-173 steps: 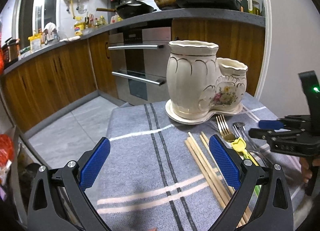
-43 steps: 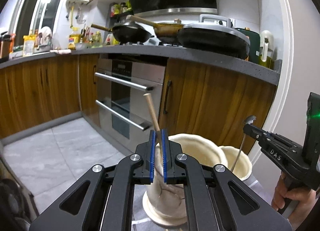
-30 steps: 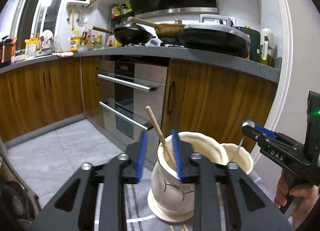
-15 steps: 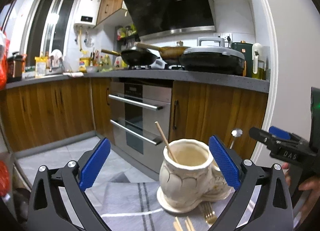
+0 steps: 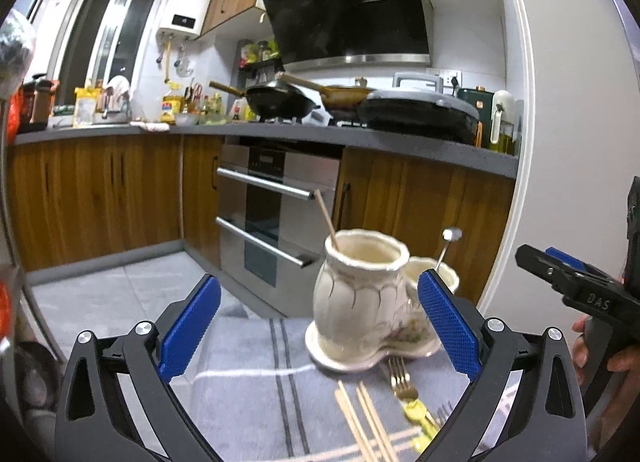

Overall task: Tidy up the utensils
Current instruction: 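Withdraw both open grippers from the ceramic holder, then close the right gripper on the silver fork's handle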

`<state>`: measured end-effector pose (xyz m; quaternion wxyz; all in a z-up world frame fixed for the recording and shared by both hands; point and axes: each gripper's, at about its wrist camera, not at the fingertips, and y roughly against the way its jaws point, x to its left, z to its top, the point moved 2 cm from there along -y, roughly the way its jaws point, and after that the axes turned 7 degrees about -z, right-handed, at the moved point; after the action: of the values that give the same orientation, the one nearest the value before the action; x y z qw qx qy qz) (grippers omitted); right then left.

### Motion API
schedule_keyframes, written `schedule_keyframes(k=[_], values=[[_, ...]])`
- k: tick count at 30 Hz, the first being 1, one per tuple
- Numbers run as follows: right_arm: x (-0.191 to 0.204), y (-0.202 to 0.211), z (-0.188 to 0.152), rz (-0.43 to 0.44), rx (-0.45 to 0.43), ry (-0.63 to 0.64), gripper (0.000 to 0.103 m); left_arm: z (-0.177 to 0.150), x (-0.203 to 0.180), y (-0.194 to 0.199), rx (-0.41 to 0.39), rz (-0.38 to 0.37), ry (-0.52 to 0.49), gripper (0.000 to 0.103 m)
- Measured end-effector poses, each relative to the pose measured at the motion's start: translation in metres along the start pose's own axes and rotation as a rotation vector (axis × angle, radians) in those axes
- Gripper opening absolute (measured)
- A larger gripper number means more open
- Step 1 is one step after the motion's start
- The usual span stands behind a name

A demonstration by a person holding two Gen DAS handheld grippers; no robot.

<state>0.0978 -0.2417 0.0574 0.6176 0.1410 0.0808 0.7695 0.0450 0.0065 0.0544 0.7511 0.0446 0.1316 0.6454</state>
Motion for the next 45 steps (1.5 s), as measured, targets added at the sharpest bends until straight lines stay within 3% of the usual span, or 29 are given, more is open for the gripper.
schedule_keyframes(k=[18,20,26,32,36,40,45], values=[[-0.02,0.001,-0.078,0.005,0.212,-0.002,0.098,-0.059,0.001,0.005,0.187,0.004,0.0,0.098],[-0.018,0.001,-0.084,0.008,0.282,0.03,0.098,-0.063,-0.002,0.006,0.207,0.001,-0.009,0.098],[-0.006,0.022,-0.103,0.058,0.353,0.143,0.098,-0.072,-0.005,0.012,0.253,-0.014,-0.024,0.098],[0.008,0.036,-0.131,0.082,0.436,0.263,0.084,-0.085,-0.004,0.012,0.331,-0.005,-0.039,0.098],[0.012,0.035,-0.141,0.115,0.494,0.271,0.066,-0.095,-0.005,0.007,0.394,-0.002,-0.051,0.098],[0.018,0.035,-0.146,0.128,0.529,0.291,0.044,-0.099,-0.009,0.007,0.406,-0.013,-0.067,0.098],[0.026,0.03,-0.15,0.124,0.554,0.324,0.027,-0.1,-0.01,0.005,0.413,-0.025,-0.061,0.098]])
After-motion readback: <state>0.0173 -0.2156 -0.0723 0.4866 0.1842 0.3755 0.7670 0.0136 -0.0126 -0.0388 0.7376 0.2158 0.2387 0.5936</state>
